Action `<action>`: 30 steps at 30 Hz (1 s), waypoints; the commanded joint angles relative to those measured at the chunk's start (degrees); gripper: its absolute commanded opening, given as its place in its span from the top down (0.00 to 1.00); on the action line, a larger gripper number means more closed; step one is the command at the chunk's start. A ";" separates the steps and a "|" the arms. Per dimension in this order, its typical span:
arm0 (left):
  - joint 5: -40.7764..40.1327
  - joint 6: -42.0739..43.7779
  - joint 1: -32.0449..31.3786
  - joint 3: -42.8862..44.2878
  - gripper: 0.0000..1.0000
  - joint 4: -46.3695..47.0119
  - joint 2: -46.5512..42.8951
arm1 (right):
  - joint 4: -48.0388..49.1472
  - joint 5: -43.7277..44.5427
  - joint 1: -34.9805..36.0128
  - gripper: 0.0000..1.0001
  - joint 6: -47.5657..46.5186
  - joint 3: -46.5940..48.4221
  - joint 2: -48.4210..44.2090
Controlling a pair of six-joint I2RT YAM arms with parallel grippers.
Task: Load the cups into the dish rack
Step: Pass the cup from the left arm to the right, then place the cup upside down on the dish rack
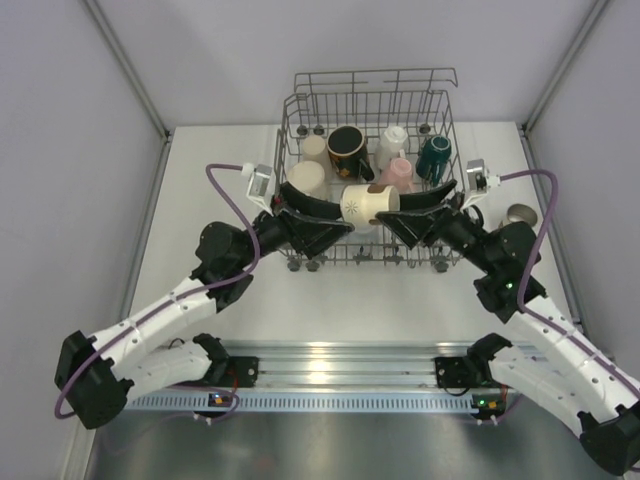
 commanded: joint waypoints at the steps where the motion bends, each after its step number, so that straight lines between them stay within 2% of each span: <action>1: -3.64 7.31 -0.06 3.44 0.18 -8.49 -3.50 | -2.32 3.48 0.93 1.00 -2.45 2.45 -1.17; 3: -7.49 12.15 -0.06 5.38 0.04 -19.11 -4.38 | -6.26 7.06 0.84 1.00 -4.91 4.81 -0.99; 4: -9.00 13.73 -0.15 6.52 0.02 -22.37 -5.08 | -12.29 8.83 0.84 1.00 -6.05 5.96 -0.21; 7: -15.50 19.01 -0.06 9.25 0.02 -33.19 -6.58 | -21.80 16.21 0.84 1.00 -10.70 10.87 1.64; 9: -18.40 22.70 -0.06 11.01 0.02 -40.20 -8.07 | -24.47 20.59 0.84 1.00 -14.92 15.08 4.62; 12: -23.41 26.83 -0.06 12.24 0.02 -45.07 -9.74 | -28.59 25.79 0.66 1.00 -20.90 22.02 10.94; 13: -27.43 27.36 -0.06 12.33 0.02 -49.78 -10.18 | -29.39 27.20 0.66 1.00 -23.87 23.88 14.79; 16: -31.33 27.46 -0.15 11.37 0.02 -53.77 -12.29 | -30.28 32.64 0.40 1.00 -29.77 30.65 23.75; 18: -30.12 27.10 -0.15 9.62 0.02 -53.78 -15.18 | -30.80 38.87 -0.04 1.00 -34.87 35.56 28.25; 20: -30.54 27.11 -0.15 7.42 0.02 -54.13 -16.95 | -30.98 39.09 -1.44 1.00 -36.38 39.17 34.58; 25: -33.53 28.60 -0.15 6.18 0.02 -57.20 -19.33 | -31.50 32.75 -9.08 1.00 -33.75 51.92 47.22; 30: -34.76 29.65 -0.15 4.25 0.02 -57.74 -19.33 | -30.29 29.95 -13.48 1.00 -34.45 59.66 55.25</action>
